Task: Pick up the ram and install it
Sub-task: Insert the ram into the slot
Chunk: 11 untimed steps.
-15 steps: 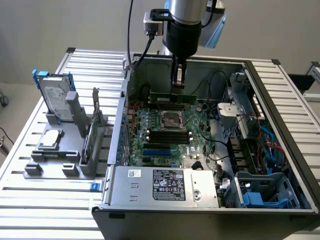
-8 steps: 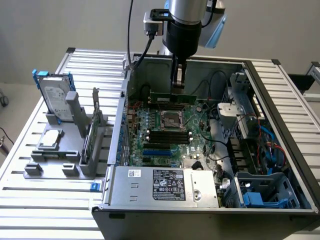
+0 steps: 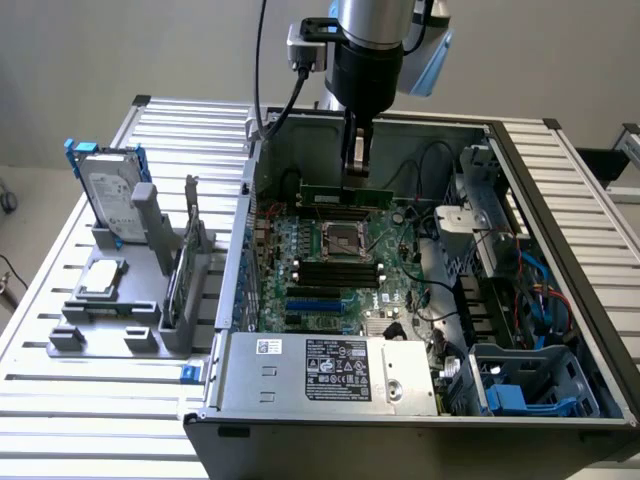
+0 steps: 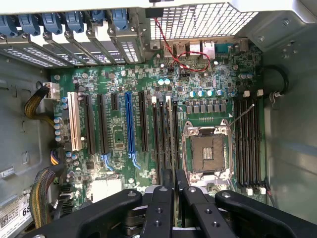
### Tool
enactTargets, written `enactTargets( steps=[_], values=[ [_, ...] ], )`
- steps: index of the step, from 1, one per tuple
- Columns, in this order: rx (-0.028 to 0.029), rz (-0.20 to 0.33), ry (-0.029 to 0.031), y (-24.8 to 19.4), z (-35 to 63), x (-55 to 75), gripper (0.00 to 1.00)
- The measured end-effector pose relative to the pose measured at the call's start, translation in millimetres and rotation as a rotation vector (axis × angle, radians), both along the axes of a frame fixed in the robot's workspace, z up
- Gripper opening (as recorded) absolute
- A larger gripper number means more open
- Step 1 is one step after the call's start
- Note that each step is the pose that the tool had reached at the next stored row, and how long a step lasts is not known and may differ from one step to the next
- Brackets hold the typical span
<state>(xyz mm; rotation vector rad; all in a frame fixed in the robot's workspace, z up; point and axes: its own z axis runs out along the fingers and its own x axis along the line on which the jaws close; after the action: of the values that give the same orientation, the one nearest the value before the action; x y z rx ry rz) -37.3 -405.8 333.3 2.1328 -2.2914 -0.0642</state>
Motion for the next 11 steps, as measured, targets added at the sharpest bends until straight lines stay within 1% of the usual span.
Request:
enactTargets(
  steps=[4, 11],
  values=[
    [0.0001, 0.0, -0.0001, 0.0, -1.0, 0.0, 0.14],
    [-0.0005, 0.0, -0.0003, -1.0, -13.4, -0.6, 0.14]
  ],
)
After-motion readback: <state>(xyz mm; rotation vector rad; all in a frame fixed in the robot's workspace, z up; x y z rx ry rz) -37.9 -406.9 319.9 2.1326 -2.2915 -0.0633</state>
